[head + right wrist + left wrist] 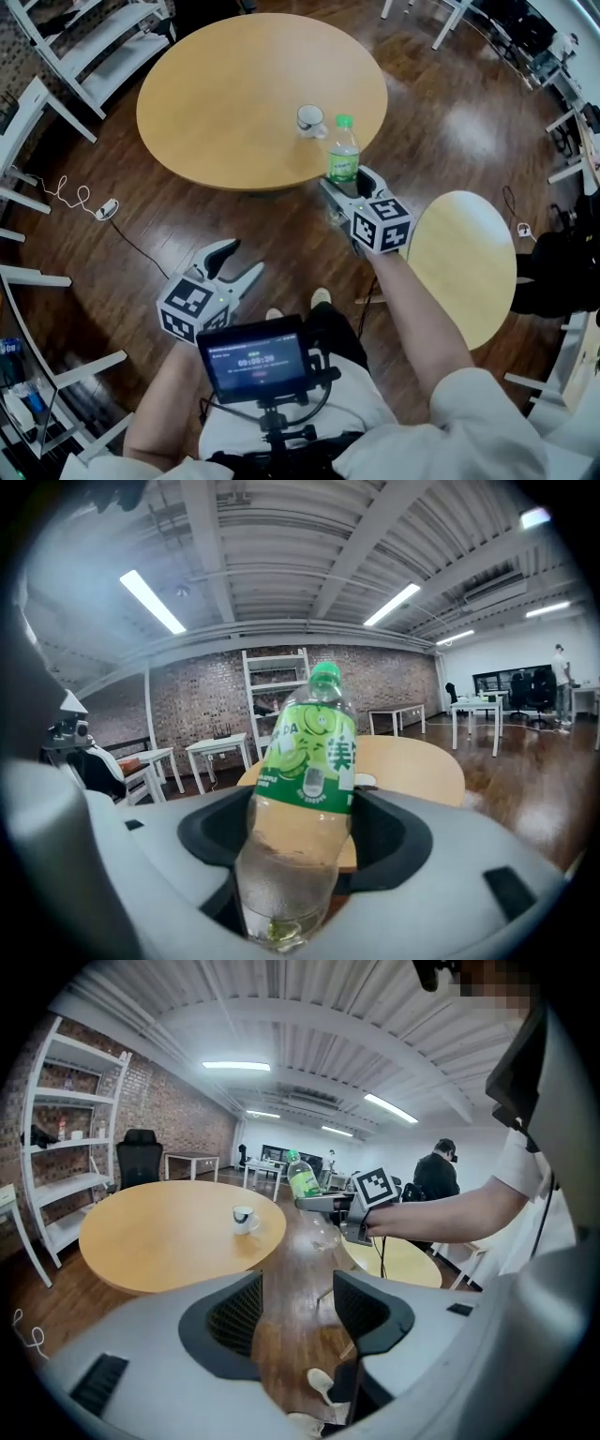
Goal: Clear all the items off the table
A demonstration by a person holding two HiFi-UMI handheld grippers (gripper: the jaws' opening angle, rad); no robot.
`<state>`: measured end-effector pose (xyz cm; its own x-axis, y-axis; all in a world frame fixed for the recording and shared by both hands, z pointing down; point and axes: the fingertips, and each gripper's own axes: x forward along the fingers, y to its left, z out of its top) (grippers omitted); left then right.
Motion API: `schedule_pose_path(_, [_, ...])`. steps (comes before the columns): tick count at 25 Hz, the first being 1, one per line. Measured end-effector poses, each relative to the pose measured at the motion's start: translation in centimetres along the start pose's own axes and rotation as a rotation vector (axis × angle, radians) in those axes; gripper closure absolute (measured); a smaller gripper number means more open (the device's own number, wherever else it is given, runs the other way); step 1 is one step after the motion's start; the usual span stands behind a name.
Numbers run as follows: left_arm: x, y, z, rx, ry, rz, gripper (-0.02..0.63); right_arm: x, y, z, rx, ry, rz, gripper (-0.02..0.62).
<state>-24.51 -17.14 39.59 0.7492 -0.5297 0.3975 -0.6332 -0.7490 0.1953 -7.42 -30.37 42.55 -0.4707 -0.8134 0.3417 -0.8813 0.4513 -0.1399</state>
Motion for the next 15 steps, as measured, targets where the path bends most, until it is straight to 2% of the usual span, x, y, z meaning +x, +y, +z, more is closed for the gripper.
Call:
schedule_pose_path(8, [-1.2,6.4,-2.2,-0.083,0.014,0.094,0.364,12.1,0.9,1.2,-0.023,-0.096,0.063,0.279])
schedule_pose_path(15, [1.0,10.1,-2.3,-0.107,-0.004,0.096,0.364,20.9,0.9,3.3,-0.102,-0.195,0.086,0.279])
